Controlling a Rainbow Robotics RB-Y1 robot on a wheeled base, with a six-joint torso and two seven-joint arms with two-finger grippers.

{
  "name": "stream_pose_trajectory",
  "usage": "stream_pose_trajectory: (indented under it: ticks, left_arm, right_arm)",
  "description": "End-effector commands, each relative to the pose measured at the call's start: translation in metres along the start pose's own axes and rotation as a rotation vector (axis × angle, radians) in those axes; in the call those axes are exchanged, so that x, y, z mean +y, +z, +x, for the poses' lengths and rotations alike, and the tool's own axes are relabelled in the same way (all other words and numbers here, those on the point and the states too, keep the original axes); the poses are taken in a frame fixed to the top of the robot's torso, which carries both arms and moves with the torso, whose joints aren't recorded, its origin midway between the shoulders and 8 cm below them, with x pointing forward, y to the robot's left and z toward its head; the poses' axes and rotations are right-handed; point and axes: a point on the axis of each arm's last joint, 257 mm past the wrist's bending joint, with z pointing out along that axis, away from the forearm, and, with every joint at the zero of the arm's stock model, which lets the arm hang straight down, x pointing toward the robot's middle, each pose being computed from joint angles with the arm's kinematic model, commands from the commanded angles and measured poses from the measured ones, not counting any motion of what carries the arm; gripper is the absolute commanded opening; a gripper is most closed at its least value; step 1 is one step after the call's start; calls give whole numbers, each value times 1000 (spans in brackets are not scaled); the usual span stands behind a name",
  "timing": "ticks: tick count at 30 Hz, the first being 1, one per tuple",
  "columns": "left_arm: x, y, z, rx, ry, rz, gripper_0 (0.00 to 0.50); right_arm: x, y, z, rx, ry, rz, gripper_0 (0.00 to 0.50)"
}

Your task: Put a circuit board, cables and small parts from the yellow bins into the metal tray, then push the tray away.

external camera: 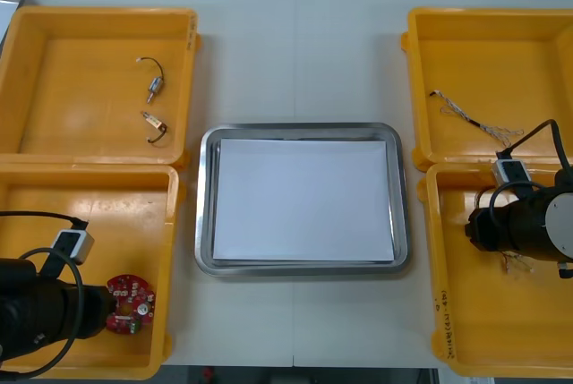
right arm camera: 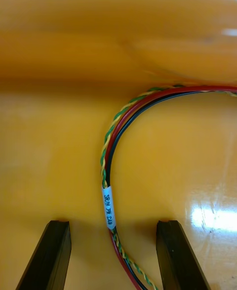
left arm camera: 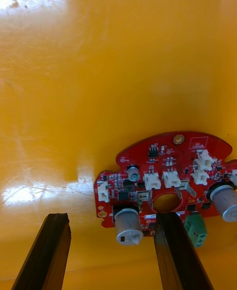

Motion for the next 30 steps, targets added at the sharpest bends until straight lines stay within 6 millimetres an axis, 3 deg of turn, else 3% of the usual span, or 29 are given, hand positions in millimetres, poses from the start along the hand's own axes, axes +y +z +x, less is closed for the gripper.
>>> stream_pose_trajectory:
  ticks: [1,5,6,7,8,9,11,18,19,20,22,30]
  left_arm:
    - [6,3,22,34,-69,-15,500]
    - [11,10,23,23,-68,-18,500]
    - [12,12,24,23,-70,-17,500]
    - [13,12,23,21,-69,-18,500]
    - [13,12,23,21,-68,-18,500]
    - [11,12,25,25,-69,-16,500]
    - [10,13,26,26,-70,-14,500]
    - [9,14,29,30,-65,-11,500]
    - [9,14,29,29,-62,-11,377]
    - [9,14,29,29,-60,-12,176]
    - [8,15,29,27,-63,-9,3]
    - [3,14,23,19,-75,3,0]
  right_arm:
    - [9,6,11,17,-10,-11,500]
    - [8,7,14,22,-10,-8,500]
    - [8,7,15,24,-10,-8,424]
    - [8,7,15,24,-10,-8,308]
    - [8,7,15,24,-10,-8,159]
    - [8,7,15,24,-9,-8,51]
    - [8,7,16,25,-9,-8,0]
    - [9,7,16,25,-9,-12,0]
    - [9,6,14,21,-7,-13,0]
    - [7,4,13,17,-7,-8,0]
    - [5,-2,10,13,-12,2,0]
    - [-3,-55,6,16,-22,29,0]
